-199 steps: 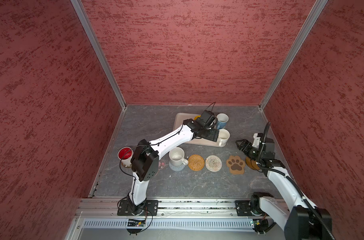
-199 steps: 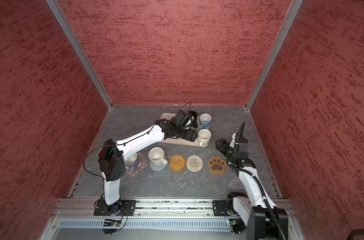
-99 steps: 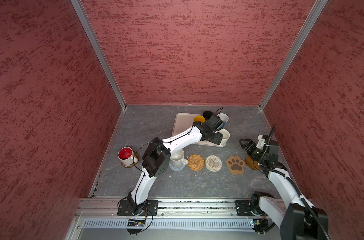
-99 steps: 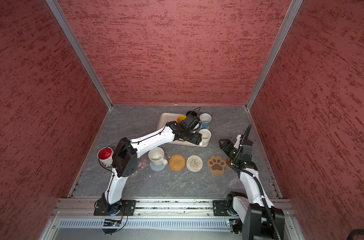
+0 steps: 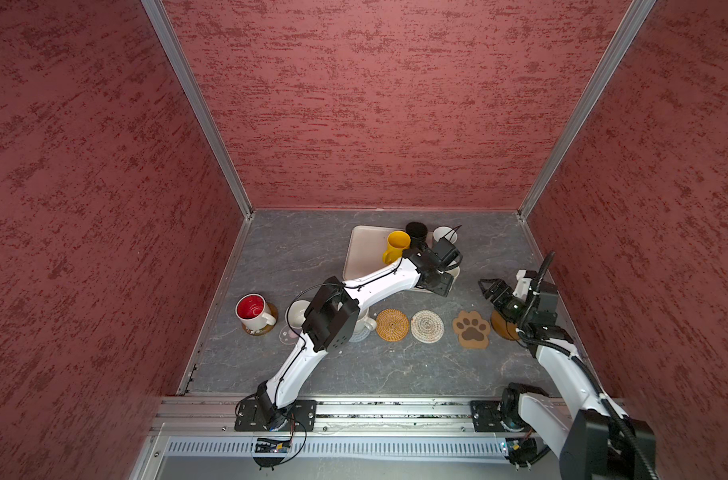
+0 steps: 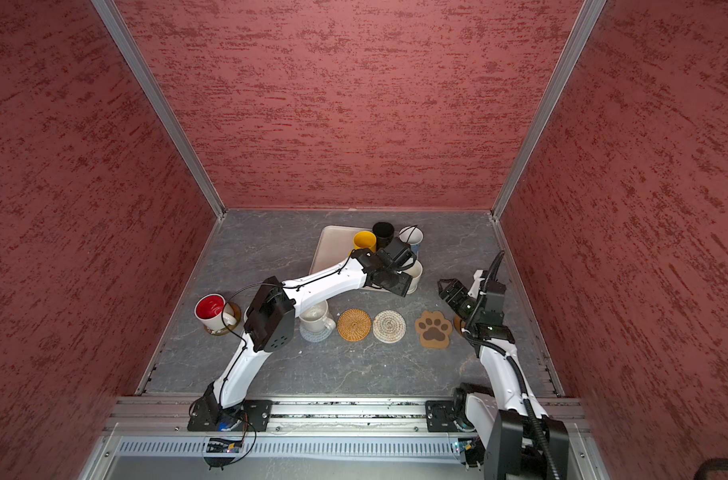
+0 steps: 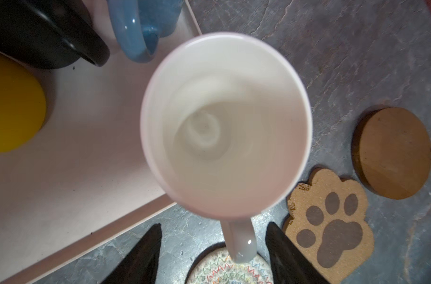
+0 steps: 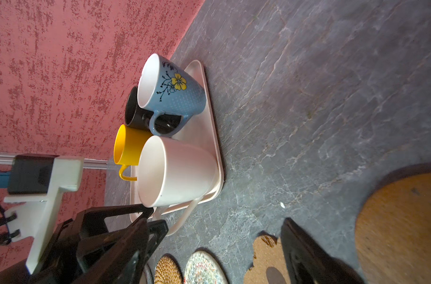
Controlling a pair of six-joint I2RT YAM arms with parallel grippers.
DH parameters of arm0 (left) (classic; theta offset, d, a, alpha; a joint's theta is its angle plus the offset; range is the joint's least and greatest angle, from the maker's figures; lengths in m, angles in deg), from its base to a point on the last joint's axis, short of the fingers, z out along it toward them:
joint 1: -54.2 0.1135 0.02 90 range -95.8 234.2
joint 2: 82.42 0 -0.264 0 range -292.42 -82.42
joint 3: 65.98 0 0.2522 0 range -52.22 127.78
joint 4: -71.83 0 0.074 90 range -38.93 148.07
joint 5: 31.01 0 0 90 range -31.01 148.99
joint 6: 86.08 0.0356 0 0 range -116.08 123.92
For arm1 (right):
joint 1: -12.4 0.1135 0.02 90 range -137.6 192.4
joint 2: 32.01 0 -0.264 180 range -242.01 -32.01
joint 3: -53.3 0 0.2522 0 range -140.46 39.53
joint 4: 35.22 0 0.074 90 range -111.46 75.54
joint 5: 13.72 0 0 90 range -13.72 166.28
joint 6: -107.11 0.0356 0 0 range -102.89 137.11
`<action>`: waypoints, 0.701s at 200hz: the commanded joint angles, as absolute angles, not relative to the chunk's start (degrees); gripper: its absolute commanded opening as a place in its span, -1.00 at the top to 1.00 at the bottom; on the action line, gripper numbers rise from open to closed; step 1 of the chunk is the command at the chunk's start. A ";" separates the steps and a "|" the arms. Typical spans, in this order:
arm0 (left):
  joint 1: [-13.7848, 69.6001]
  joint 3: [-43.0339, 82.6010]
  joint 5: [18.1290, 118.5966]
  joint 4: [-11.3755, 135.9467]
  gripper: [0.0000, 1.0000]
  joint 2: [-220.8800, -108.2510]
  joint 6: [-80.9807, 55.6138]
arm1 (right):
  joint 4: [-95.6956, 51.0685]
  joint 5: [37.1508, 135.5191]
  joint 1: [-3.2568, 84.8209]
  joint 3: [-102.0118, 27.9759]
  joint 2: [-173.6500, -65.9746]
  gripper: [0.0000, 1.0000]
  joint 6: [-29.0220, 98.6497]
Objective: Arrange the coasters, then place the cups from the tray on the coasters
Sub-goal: 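Lower the left gripper around the white mug at the tray edge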
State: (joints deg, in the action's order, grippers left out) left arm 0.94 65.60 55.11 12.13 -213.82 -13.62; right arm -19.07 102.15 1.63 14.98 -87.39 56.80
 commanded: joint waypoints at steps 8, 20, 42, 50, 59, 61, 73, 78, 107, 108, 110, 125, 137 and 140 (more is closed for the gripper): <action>0.58 68.25 51.45 8.90 -0.28 -216.25 -13.23 | -21.36 103.37 1.23 15.52 -86.46 -0.70 57.46; 0.56 68.75 51.04 8.63 -0.23 -216.82 -13.06 | -21.69 103.70 1.24 15.67 -86.35 -0.70 57.54; 0.58 69.65 50.25 8.11 -0.12 -217.92 -12.78 | -22.03 104.18 1.23 15.84 -86.33 -0.70 57.74; 0.58 70.02 50.04 7.91 -0.07 -218.40 -12.78 | -22.17 104.29 1.18 15.89 -86.24 -0.70 57.76; 0.58 70.38 49.93 7.71 -0.03 -218.77 -12.70 | -22.32 104.32 1.24 16.06 -86.24 -0.70 57.80; 0.58 70.45 49.89 7.71 -0.01 -218.88 -12.69 | -22.34 104.38 1.24 16.07 -86.24 -0.70 57.76; 0.59 70.78 49.87 7.71 0.04 -219.30 -12.60 | -22.60 104.55 1.23 16.14 -86.33 -0.70 57.85; 0.73 70.83 49.92 7.77 0.05 -219.43 -12.52 | -22.61 104.59 1.24 16.20 -86.33 -0.70 57.83; 0.79 71.52 50.20 7.66 0.15 -220.05 -12.10 | -23.02 104.76 1.19 16.31 -86.50 -0.70 57.98; 0.77 71.66 50.16 7.64 0.15 -220.05 -12.04 | -23.03 104.80 1.21 16.32 -86.50 -0.70 58.03; 0.81 71.74 50.17 7.62 0.16 -220.08 -11.91 | -23.04 104.79 1.19 16.33 -86.55 -0.71 58.06; 0.78 72.30 50.05 7.37 0.24 -220.47 -11.65 | -23.27 104.93 1.24 16.41 -86.61 -0.70 58.05; 0.76 72.59 50.23 7.40 0.32 -220.63 -11.41 | -23.31 104.87 1.19 16.42 -86.72 -0.70 58.12; 0.80 72.67 50.28 7.36 0.33 -220.75 -11.41 | -23.37 104.89 1.21 16.42 -86.70 -0.70 58.09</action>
State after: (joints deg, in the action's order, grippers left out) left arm 0.81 70.89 51.00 7.83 -218.32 -12.55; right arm -20.91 104.10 1.63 15.98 -87.08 57.28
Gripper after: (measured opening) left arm 0.359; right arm 0.851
